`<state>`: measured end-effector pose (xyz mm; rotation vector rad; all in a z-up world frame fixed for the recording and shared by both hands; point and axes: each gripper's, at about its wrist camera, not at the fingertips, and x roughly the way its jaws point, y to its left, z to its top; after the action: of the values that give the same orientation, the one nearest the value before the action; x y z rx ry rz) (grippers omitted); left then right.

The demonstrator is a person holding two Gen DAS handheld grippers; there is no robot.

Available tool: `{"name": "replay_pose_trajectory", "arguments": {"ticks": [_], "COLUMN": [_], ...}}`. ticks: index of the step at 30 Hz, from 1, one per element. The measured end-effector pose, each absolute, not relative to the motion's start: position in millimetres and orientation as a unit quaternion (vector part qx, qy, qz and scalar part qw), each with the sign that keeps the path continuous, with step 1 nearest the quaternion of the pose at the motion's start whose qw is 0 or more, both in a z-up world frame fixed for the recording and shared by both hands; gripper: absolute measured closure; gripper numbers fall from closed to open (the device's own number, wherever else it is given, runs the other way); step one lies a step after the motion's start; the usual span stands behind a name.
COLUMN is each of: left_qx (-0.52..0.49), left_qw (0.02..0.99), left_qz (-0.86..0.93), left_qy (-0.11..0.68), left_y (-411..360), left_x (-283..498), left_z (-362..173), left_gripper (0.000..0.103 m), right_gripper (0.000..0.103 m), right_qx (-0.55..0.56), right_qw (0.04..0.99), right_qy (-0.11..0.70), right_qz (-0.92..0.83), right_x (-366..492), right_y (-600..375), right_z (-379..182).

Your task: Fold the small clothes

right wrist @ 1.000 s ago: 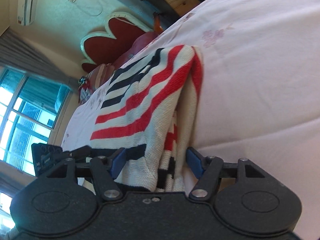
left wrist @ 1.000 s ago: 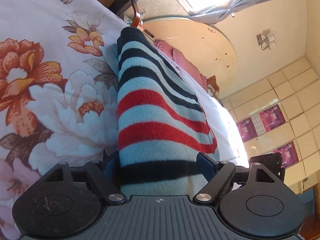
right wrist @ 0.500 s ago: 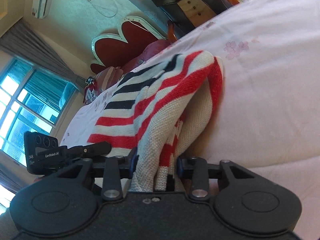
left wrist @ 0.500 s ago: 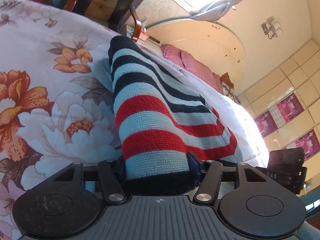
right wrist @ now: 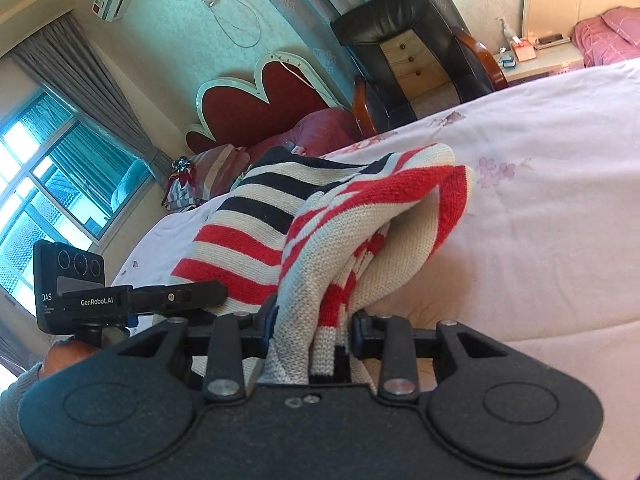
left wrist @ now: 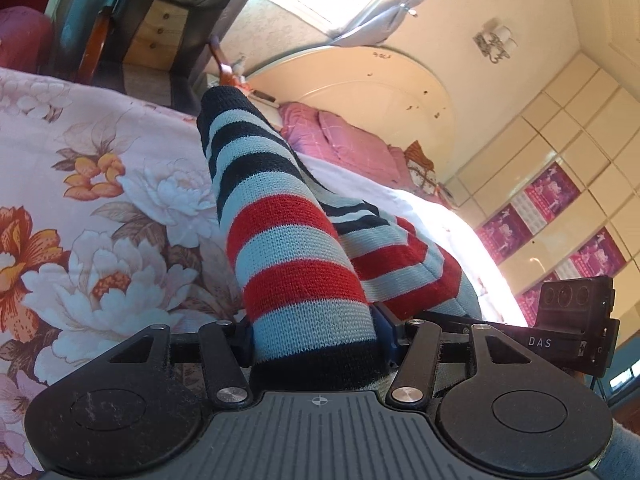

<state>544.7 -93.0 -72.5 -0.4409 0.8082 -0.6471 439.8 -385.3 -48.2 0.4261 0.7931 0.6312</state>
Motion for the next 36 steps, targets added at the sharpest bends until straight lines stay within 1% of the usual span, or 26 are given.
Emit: {"name": "replay_pose_trajectory", "arguments": {"ticks": [8,14,22,26,30,31,32,35,36], "left_qx": [-0.204,-0.212,-0.228,-0.24,-0.249,-0.26,-0.285,-0.294,-0.292], "left_qw": [0.85,0.853,0.856,0.855,0.847,0.844,0.841,0.844,0.849], "left_qz": [-0.324,-0.316,-0.278,-0.257,-0.224,-0.218,-0.224,-0.223,-0.221], "left_qy": [0.362,0.356,0.372,0.382,0.412,0.416,0.402,0.389,0.381], "left_y": [-41,41,179,235,268,273,278,281,284], "left_x": [517,497,467,452,441,439,435,433,431], "left_z": [-52,-50,-83,-109,-152,-164,-171,-173,-172], "left_gripper": [0.048,0.048,0.048,0.048,0.047,0.047,0.046,0.042,0.04], "right_gripper": [0.07,0.07,0.07,0.07,0.069,0.068,0.066,0.062,0.052], "right_qx": [0.181,0.169,0.167,0.177,0.185,0.184,0.184,0.25,0.26], "right_qw": [0.867,0.868,0.843,0.825,0.805,0.802,0.802,0.786,0.786], "right_qy": [0.362,0.357,0.38,0.403,0.436,0.447,0.457,0.461,0.459], "right_qz": [0.291,0.301,0.342,0.354,0.358,0.35,0.337,0.327,0.322], "right_x": [426,416,415,416,417,418,420,417,416], "right_y": [-341,-274,-149,-92,-56,-51,-50,-66,-69], "right_z": [-21,-16,-37,-60,-92,-102,-112,-129,-126]}}
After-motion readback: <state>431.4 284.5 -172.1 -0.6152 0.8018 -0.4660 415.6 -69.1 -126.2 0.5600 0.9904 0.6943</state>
